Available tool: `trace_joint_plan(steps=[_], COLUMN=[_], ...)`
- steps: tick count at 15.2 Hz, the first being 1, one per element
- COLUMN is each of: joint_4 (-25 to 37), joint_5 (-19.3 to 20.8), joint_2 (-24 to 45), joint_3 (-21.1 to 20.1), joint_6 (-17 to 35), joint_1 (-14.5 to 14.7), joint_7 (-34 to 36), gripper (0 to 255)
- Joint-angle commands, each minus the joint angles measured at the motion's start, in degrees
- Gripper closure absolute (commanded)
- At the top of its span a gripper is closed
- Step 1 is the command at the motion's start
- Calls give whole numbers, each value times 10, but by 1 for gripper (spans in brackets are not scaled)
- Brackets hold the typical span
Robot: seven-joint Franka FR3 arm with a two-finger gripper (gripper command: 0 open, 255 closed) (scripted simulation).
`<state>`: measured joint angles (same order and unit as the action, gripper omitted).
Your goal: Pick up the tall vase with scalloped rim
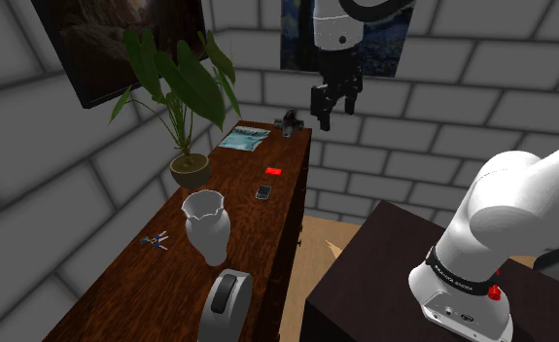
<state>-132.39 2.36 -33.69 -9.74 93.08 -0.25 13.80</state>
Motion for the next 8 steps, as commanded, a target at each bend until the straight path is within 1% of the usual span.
trace_joint_plan(steps=[1, 5, 8], joint_4=[13, 37, 64], joint_5=[-5, -5, 4], joint_2=[36, 111, 173], joint_3=[-22, -59, -84], joint_6=[19, 60, 86], joint_1=[2, 3, 3], joint_7=[32, 89, 134], gripper=[0, 0, 0])
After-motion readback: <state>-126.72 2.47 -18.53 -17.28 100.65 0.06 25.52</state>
